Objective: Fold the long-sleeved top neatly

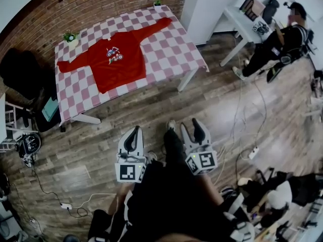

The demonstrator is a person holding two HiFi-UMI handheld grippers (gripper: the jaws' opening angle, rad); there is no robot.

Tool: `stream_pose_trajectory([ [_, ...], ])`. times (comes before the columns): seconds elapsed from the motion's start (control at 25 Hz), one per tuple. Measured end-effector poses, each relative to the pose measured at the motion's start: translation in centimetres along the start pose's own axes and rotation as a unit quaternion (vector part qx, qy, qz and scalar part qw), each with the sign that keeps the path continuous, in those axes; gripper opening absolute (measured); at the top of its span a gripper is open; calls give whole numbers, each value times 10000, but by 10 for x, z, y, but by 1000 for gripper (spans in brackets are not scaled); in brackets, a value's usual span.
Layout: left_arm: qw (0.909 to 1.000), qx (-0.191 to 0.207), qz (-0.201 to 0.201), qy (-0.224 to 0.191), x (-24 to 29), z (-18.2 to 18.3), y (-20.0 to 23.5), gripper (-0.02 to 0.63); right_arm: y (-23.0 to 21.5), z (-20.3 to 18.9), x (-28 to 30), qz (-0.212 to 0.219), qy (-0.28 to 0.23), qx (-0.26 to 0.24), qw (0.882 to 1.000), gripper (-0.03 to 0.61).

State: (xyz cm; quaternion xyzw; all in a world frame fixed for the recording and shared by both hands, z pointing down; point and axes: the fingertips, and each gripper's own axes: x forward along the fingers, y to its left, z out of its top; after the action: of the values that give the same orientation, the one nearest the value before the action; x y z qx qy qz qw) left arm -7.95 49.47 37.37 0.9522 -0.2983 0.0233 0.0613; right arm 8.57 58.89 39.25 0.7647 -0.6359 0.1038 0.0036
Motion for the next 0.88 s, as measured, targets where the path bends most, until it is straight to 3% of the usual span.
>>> stream_pose_trajectory([
  [0.36,9996,-9,268,-59,105,14,30,6,-51,17,105,261,33,-11,9997,173],
  [0.6,9987,271,419,-42,192,31,41,6,-106,45,178,467,-5,-18,9989,173],
  [0.88,9967,190,778,-133,277,51,49,6,-168,74,253,672,14,-147,9976,173],
])
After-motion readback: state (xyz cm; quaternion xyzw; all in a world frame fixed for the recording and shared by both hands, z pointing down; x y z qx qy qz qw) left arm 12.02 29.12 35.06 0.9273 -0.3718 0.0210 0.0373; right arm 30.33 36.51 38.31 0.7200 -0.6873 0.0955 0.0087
